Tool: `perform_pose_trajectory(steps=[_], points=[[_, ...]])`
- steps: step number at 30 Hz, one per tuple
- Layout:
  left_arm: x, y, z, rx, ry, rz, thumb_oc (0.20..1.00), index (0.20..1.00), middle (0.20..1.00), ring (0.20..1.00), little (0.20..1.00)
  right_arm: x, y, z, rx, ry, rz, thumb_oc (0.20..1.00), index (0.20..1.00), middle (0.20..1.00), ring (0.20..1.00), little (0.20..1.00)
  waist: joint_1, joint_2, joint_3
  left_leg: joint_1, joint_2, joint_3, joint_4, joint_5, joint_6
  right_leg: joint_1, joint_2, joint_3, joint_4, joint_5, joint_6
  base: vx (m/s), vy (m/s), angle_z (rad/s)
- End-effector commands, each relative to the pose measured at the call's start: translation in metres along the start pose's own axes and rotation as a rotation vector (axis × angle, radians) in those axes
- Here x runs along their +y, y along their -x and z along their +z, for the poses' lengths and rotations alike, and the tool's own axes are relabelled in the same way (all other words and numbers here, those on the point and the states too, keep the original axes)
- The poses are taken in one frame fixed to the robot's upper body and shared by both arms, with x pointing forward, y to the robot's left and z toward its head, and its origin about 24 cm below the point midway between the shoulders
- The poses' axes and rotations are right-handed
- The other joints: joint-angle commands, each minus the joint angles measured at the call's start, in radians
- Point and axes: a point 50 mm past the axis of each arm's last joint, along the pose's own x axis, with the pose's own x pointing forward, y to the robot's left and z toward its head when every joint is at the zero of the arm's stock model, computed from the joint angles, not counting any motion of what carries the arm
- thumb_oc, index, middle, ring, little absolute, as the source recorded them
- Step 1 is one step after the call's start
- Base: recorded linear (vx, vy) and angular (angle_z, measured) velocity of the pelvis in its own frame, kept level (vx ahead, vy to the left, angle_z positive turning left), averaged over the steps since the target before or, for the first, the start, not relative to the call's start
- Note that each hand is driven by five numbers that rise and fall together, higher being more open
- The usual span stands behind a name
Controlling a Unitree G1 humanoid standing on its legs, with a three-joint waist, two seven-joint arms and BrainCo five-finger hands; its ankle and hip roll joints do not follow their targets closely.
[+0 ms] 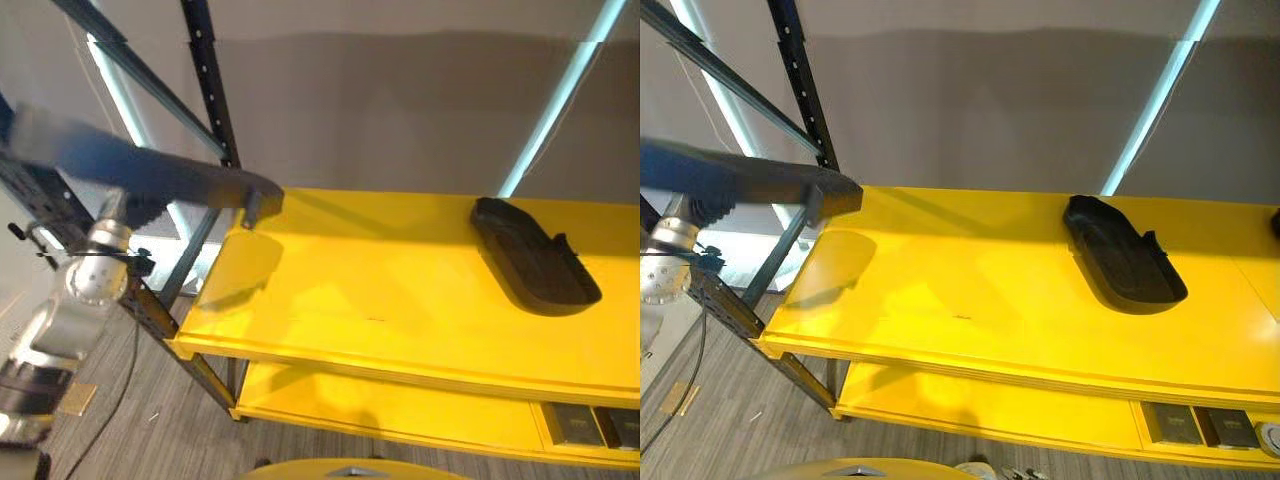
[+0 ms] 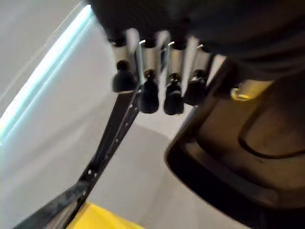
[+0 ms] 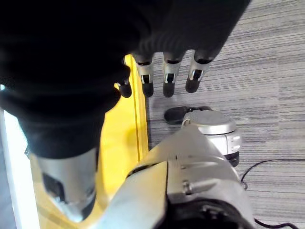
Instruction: Move parts from the plastic box to the shelf.
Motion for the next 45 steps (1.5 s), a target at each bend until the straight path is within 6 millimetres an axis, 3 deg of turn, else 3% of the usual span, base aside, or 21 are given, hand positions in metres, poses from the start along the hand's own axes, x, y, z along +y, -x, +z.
perform_pose_trajectory(steps=[1,5,10,17,21,23,26,27,30,33,36,39,41,45], points=[[0.056,-0.035,0.003,0.044,0.069,0.072,0.2,0.2,0.2,0.2,0.2,-0.005,-0.003,0.023,-0.031,0.066,0.012,1.0,1.0,1.0,1.0,1.0,-0.009,-0.018,0.019,0.023,0.008,0.054,0.095,-0.082,0.003,-0.05,0.02,-0.016,0.009,0.028,0.035,0.03,0.004,-0.13],[0.079,-0.051,-0.016,0.164,0.105,0.048,0.2,0.2,0.2,0.2,0.2,-0.011,-0.002,0.025,-0.017,0.088,0.013,1.0,1.0,1.0,1.0,1.0,-0.037,-0.003,0.012,0.028,0.011,0.079,0.1,-0.081,0.002,-0.057,0.023,-0.002,0.01,0.031,0.035,0.03,0.003,0.01],[0.085,-0.062,-0.035,0.298,0.133,-0.012,0.2,0.2,0.2,0.2,0.2,-0.011,-0.003,0.023,0.002,0.097,0.021,1.0,1.0,1.0,1.0,1.0,-0.057,0.007,0.009,0.033,0.013,0.101,0.105,-0.083,0.003,-0.061,0.024,0.011,0.007,0.035,0.037,0.03,-0.015,-0.15],[0.069,-0.072,-0.042,0.389,0.094,-0.183,0.2,0.2,0.2,0.2,0.2,-0.007,-0.005,0.017,0.023,0.097,0.03,1.0,1.0,1.0,1.0,1.0,-0.074,0.012,0.005,0.032,0.014,0.128,0.111,-0.088,0.006,-0.07,0.025,0.024,0.003,0.04,0.04,0.03,-0.022,0.03],[0.053,-0.077,-0.043,0.374,0.187,-0.209,0.2,0.2,0.2,0.2,0.2,-0.004,-0.005,0.013,0.034,0.104,0.036,1.0,1.0,1.0,1.0,1.0,-0.087,0.012,0.01,0.038,0.013,0.137,0.117,-0.095,0.009,-0.068,0.026,0.03,0.006,0.038,0.04,0.03,-0.016,-0.32],[0.039,-0.088,-0.023,0.22,0.378,-0.136,0.2,0.2,0.2,0.2,0.2,-0.002,-0.005,0.006,0.052,0.105,0.044,1.0,1.0,1.0,1.0,1.0,-0.095,0.009,0.01,0.039,0.011,0.142,0.119,-0.101,0.013,-0.068,0.026,0.034,0.006,0.036,0.038,0.07,-0.037,0.24],[0.031,-0.096,0.004,0.076,0.495,-0.062,0.2,0.2,0.2,0.2,0.2,0.002,-0.005,-0.004,0.071,0.119,0.054,1.0,1.0,1.0,1.0,1.0,-0.095,0.003,0.005,0.036,0.011,0.143,0.118,-0.1,0.011,-0.071,0.028,0.035,0.006,0.034,0.033,0.06,-0.032,0.0],[0.023,-0.097,0.023,-0.006,0.559,-0.06,0.2,0.2,0.2,0.2,0.2,0.005,-0.005,-0.009,0.079,0.118,0.061,1.0,1.0,1.0,1.0,1.0,-0.094,-0.003,0.004,0.037,0.011,0.139,0.12,-0.104,0.01,-0.067,0.03,0.033,0.007,0.03,0.032,0.07,-0.035,-0.17],[0.008,-0.091,0.043,-0.076,0.589,-0.072,0.2,0.2,0.2,0.2,0.2,0.01,-0.005,-0.012,0.078,0.114,0.071,1.0,1.0,1.0,1.0,1.0,-0.088,-0.014,0.001,0.03,0.012,0.133,0.116,-0.101,0.009,-0.074,0.032,0.034,0.007,0.03,0.027,0.03,-0.016,-0.09],[-0.036,-0.073,0.056,-0.043,0.579,-0.175,0.2,0.2,0.2,0.2,0.2,0.02,-0.007,-0.011,0.059,0.11,0.096,1.0,1.0,1.0,1.0,1.0,-0.079,-0.029,0.007,0.023,0.014,0.119,0.117,-0.103,0.013,-0.075,0.033,0.032,0.01,0.026,0.021,0.01,-0.02,0.01],[-0.067,-0.069,0.041,0.064,0.446,-0.266,0.2,0.2,0.2,0.2,0.2,0.025,-0.008,-0.007,0.054,0.111,0.114,1.0,1.0,1.0,1.0,1.0,-0.088,-0.036,0.005,0.027,0.017,0.128,0.116,-0.102,0.017,-0.072,0.036,0.034,0.009,0.024,0.019,0.02,-0.037,0.02],[-0.077,-0.073,0.014,0.187,0.27,-0.281,0.2,0.2,0.2,0.2,0.2,0.025,-0.008,-0.007,0.075,0.13,0.114,1.0,1.0,1.0,1.0,1.0,-0.109,-0.032,0.005,0.036,0.023,0.147,0.121,-0.105,0.018,-0.067,0.039,0.041,0.009,0.02,0.019,0.03,-0.021,-0.05],[-0.074,-0.075,-0.002,0.253,0.185,-0.284,0.2,0.2,0.2,0.2,0.2,0.022,-0.007,-0.008,0.085,0.142,0.109,1.0,1.0,1.0,1.0,1.0,-0.12,-0.028,0.005,0.037,0.026,0.158,0.126,-0.104,0.017,-0.068,0.041,0.043,0.01,0.021,0.019,0.03,-0.013,-0.1],[-0.046,-0.083,-0.036,0.394,-0.061,-0.223,0.2,0.2,0.2,0.2,0.2,0.013,-0.004,-0.014,0.108,0.176,0.098,1.0,1.0,1.0,1.0,1.0,-0.15,-0.016,0.002,0.038,0.032,0.187,0.137,-0.105,0.014,-0.071,0.042,0.053,0.011,0.021,0.021,0.04,-0.008,-0.08]])
